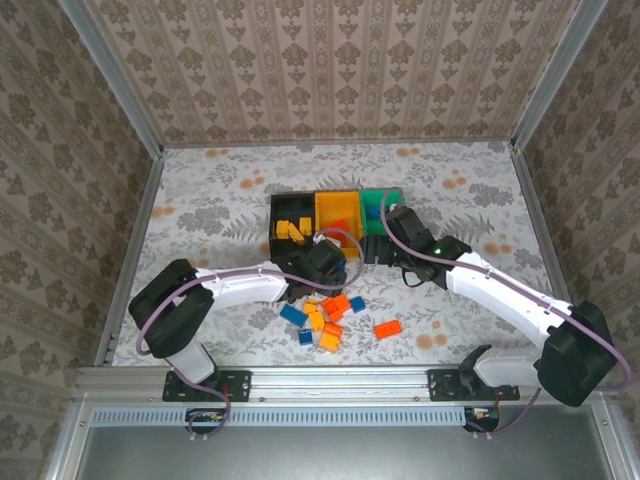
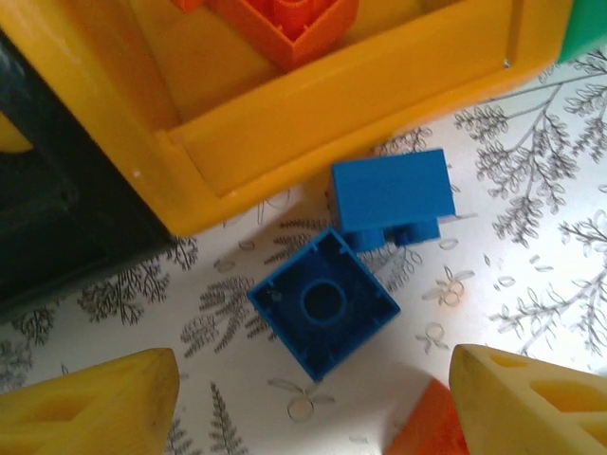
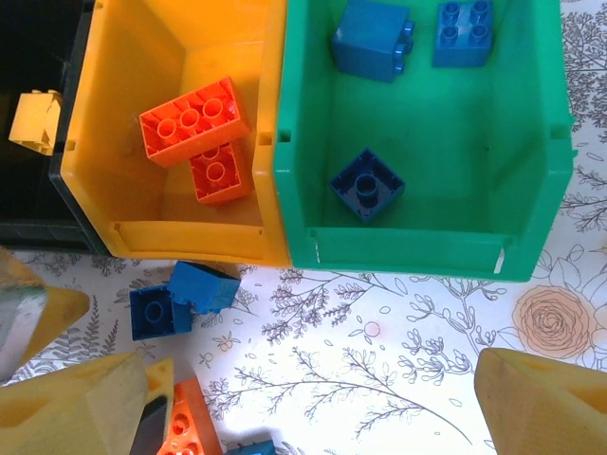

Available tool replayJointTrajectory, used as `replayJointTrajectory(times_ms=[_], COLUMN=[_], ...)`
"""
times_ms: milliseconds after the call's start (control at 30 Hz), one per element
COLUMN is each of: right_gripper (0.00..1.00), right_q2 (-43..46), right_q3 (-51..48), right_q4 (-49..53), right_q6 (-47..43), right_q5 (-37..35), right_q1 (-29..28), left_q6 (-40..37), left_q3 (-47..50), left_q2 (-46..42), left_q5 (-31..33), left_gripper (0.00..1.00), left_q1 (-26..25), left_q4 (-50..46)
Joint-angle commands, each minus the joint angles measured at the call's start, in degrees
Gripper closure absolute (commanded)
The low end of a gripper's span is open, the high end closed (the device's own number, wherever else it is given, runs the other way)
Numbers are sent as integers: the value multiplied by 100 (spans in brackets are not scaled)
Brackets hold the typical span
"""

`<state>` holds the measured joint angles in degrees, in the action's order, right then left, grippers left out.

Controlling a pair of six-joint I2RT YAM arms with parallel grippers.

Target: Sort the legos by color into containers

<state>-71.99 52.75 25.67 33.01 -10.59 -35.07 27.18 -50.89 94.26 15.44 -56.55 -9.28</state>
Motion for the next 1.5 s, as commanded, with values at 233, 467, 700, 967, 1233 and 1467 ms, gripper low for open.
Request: replayJointTrajectory(times_ms=[233,467,700,967,1233,1467], right_gripper=[9,8,8,8,8,8], right_q2=[577,703,754,1004,1429,1572], right_q3=[-90,-57,-50,-494,-929,-1021], right_q4=[24,81,144,230,410,471], right_q6=[-40,-67,-67,73,223,197], right_q5=[-196,-215,-224,-382,-351,-243], right_q1=[114,163,268,683,1049,1098], left_q6=[-51,-21,223,-55,-449,-443], left_q3=[-172,-21,50,-1095,-3385,-4815], left_q2=[633,595,-101,-571,1225,2509], left_q5=[284,145,6,-698,-1508,-1794], left_gripper=[35,55,69,68,68,61], left_q1=[21,41,-63,-120,230,475], left_q4=[427,651,106,-814,-858,-1193])
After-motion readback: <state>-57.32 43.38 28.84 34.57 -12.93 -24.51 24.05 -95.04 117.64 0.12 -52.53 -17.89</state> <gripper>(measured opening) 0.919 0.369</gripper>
